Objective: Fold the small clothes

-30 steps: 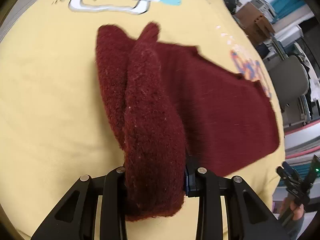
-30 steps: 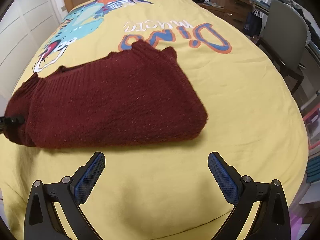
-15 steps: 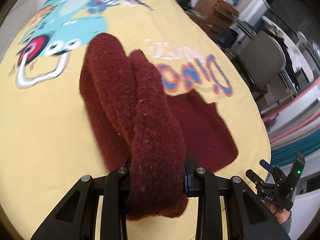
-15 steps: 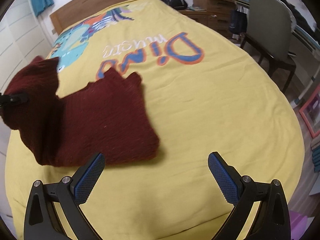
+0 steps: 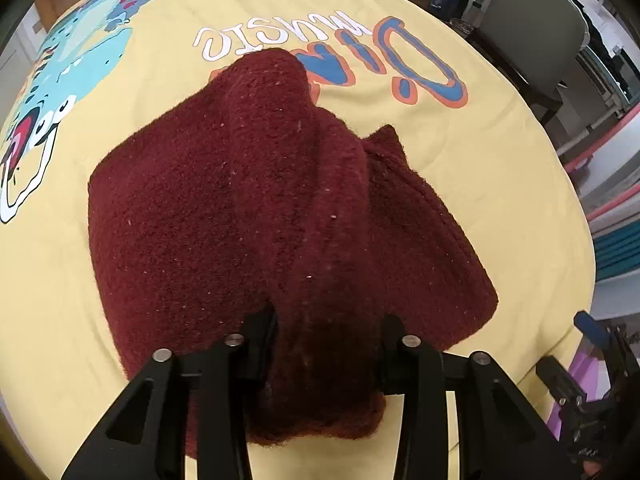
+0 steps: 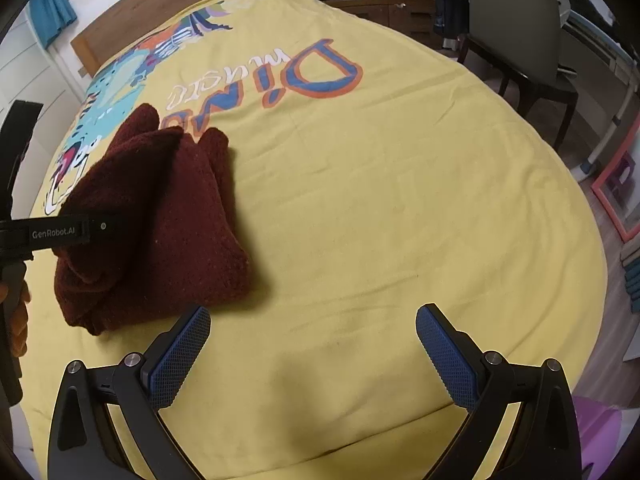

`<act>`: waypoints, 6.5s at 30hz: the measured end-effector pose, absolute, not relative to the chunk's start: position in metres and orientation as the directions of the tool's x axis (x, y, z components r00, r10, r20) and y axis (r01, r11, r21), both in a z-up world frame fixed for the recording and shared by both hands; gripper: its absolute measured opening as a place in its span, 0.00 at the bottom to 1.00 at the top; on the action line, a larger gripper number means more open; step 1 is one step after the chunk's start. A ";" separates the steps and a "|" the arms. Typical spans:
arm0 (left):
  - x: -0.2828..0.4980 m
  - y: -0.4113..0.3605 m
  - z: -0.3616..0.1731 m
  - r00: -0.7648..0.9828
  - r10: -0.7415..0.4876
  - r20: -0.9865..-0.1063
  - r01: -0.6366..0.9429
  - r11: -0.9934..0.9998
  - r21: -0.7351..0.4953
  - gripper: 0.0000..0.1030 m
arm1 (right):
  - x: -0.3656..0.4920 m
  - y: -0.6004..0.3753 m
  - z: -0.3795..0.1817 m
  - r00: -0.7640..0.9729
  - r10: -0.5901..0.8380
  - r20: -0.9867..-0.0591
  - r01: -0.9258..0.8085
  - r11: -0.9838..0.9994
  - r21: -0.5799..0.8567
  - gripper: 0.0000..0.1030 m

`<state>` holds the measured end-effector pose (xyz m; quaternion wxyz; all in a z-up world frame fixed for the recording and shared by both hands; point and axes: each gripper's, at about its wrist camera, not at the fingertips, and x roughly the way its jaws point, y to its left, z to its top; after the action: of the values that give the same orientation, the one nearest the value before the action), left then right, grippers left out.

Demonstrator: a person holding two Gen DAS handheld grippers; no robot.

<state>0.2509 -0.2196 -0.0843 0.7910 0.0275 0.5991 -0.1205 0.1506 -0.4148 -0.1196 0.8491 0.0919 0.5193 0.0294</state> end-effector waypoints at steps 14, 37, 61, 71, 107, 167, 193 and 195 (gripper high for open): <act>0.243 -0.218 -0.067 0.279 -0.178 -0.944 0.193 0.973 -0.126 0.99 | 0.144 -0.414 -0.131 0.439 0.171 -0.882 0.046 0.976 0.212 1.00; 0.211 -0.083 -0.016 0.356 -0.146 -0.923 0.014 0.989 -0.151 0.99 | 0.212 -0.327 -0.036 0.438 0.258 -0.861 -0.169 0.964 0.203 1.00; 0.150 -0.022 -0.051 0.303 -0.116 -0.946 -0.053 0.989 -0.138 0.99 | 0.281 -0.279 -0.096 0.172 0.350 -0.921 -0.213 0.926 0.312 0.23; 0.156 -0.054 -0.051 0.315 -0.154 -0.937 0.003 0.987 -0.161 0.99 | 0.234 -0.341 -0.107 0.214 0.299 -0.930 -0.165 0.949 0.268 0.22; 0.269 -0.145 -0.112 0.201 -0.152 -0.968 0.040 0.988 -0.147 1.00 | 0.289 -0.322 -0.171 0.121 0.388 -0.914 -0.163 0.916 0.368 1.00; 0.172 0.033 -0.068 0.299 -0.223 -0.928 -0.027 0.970 -0.242 0.71 | 0.257 -0.167 -0.114 0.246 0.361 -0.900 -0.318 0.907 0.277 0.80; 0.130 0.051 -0.089 0.407 -0.094 -0.909 -0.113 0.982 -0.152 0.99 | 0.213 -0.219 -0.128 0.409 0.313 -0.857 -0.295 0.934 0.200 0.99; 0.122 0.053 -0.076 0.424 -0.060 -0.903 -0.133 0.983 -0.127 0.99 | 0.204 -0.223 -0.112 0.433 0.320 -0.843 -0.300 0.933 0.200 0.99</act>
<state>0.1220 0.0527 -0.0759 0.8391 -0.0899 0.5360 0.0218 0.2041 -0.2227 -0.1123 0.8464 0.0097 0.5000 0.1831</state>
